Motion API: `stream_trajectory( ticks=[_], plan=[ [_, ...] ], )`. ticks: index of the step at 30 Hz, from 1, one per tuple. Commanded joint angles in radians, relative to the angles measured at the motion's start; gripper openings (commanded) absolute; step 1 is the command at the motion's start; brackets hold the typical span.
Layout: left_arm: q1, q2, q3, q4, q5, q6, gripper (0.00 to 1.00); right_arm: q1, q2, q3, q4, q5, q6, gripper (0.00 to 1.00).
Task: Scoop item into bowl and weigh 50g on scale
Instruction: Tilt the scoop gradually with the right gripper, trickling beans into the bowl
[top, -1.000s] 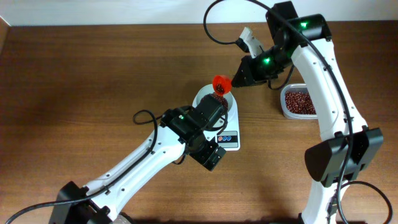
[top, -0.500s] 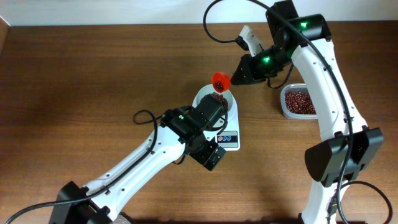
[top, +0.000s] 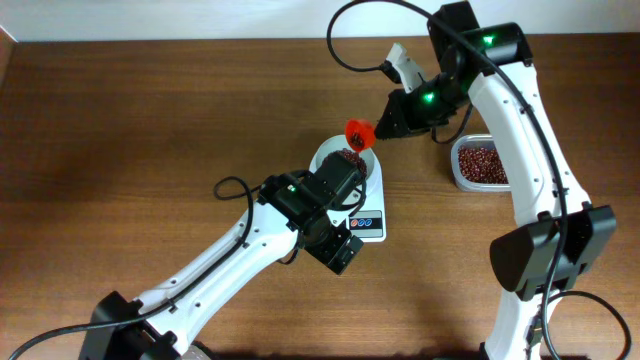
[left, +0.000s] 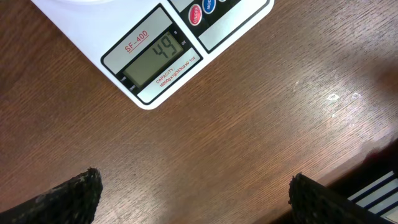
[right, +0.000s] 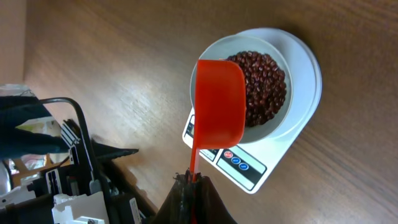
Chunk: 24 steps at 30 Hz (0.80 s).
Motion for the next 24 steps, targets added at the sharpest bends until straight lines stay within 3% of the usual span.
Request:
stream_trajectory(
  ticks=[1, 5, 13, 24],
  plan=[
    [0.003, -0.025, -0.007, 0.001, -0.007, 0.016, 0.99, 0.059, -0.001, 0.018, -0.014, 0.039, 0.008, 0.04],
    [0.003, -0.025, -0.007, 0.001, -0.007, 0.016, 0.99, 0.111, -0.001, 0.018, 0.007, 0.359, 0.1, 0.04],
    [0.003, -0.025, -0.007, 0.001, -0.007, 0.016, 0.99, 0.085, -0.001, 0.018, 0.032, 0.109, 0.079, 0.04],
    [0.003, -0.025, -0.007, 0.001, -0.007, 0.016, 0.99, 0.044, -0.001, 0.018, 0.024, 0.103, 0.078, 0.04]
  ],
)
